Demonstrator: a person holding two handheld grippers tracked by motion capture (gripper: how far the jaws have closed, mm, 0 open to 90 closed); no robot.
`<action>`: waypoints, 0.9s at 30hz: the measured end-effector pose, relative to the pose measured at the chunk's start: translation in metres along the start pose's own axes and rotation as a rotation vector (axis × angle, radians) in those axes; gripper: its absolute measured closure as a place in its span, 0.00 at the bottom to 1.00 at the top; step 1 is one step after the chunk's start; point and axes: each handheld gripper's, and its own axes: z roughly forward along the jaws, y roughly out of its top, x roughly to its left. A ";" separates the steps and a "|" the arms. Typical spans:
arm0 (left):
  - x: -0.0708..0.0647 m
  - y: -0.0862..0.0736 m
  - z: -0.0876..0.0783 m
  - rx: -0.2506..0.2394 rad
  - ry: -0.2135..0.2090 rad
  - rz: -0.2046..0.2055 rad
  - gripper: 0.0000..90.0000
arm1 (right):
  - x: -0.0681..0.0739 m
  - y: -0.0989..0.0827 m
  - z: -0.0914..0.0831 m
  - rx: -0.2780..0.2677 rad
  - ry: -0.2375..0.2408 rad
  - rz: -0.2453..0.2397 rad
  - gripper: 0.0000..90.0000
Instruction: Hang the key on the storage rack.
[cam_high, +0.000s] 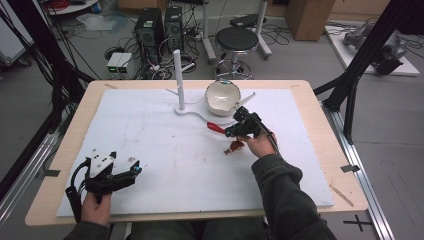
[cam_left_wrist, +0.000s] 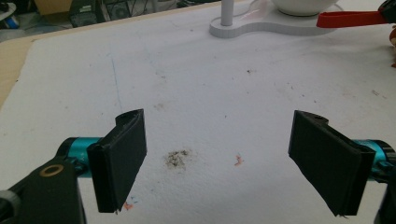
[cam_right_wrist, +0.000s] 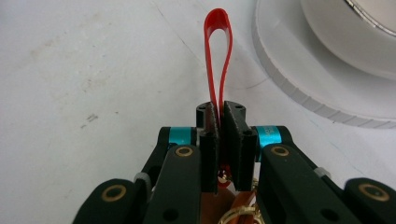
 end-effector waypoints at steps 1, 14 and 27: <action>0.000 0.000 0.000 0.000 -0.001 -0.001 0.22 | 0.001 0.000 -0.001 -0.004 0.001 0.001 0.94; 0.000 0.000 0.000 -0.003 0.001 0.000 0.22 | 0.006 0.002 -0.017 -0.135 0.021 -0.010 0.95; 0.000 0.000 0.000 -0.003 0.003 -0.001 0.22 | 0.011 0.003 -0.032 -0.254 -0.002 -0.009 0.96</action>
